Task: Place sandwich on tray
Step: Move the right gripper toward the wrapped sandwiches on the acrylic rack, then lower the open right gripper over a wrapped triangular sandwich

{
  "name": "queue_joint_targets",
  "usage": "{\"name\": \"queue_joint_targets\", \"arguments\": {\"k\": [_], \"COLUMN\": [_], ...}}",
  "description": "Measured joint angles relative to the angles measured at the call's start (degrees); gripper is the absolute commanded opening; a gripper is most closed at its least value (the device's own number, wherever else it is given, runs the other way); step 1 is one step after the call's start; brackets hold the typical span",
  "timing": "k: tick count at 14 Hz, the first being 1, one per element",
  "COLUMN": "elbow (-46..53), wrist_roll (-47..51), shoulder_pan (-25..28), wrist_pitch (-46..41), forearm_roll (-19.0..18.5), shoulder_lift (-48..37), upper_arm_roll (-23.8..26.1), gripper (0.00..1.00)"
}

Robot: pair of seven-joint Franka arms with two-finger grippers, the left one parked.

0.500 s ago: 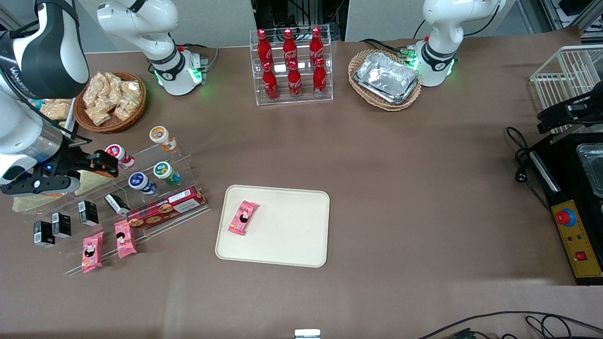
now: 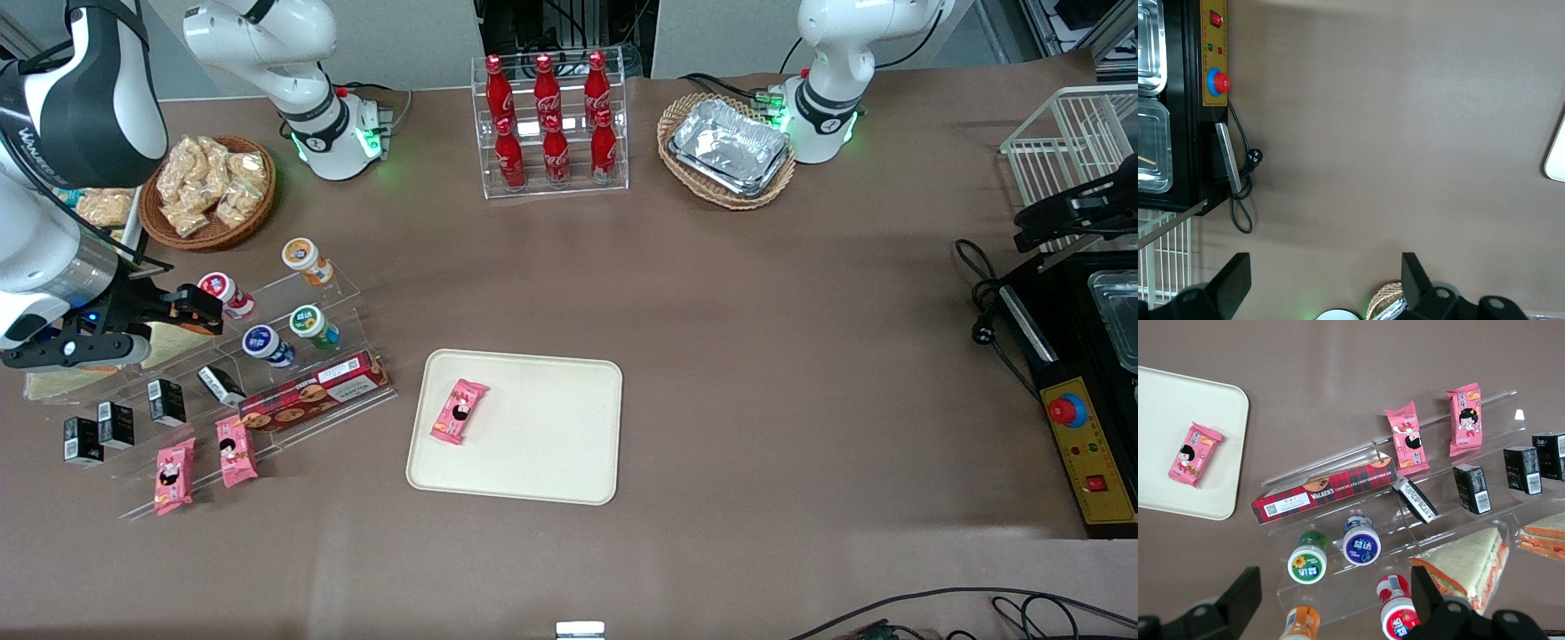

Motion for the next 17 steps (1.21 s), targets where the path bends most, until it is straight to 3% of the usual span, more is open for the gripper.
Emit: {"name": "queue_joint_targets", "arguments": {"k": [5,8,12,17], "elbow": [0.20,0.30,0.39,0.47], "wrist_roll": [-3.51,-7.57,-19.88,-44.77], "shoulder_pan": [-0.08,-0.21,-0.30,-0.44], "wrist_pitch": [0.02,0.02,-0.01,-0.04], "forearm_roll": [-0.10,-0.10,-0.10,2.36], "shoulder_lift": [-0.01,-0.01,-0.02,0.10], "upper_arm_roll": [-0.23,-2.88,-7.42,-17.11], "gripper": [1.00,1.00,1.00,1.00]}}
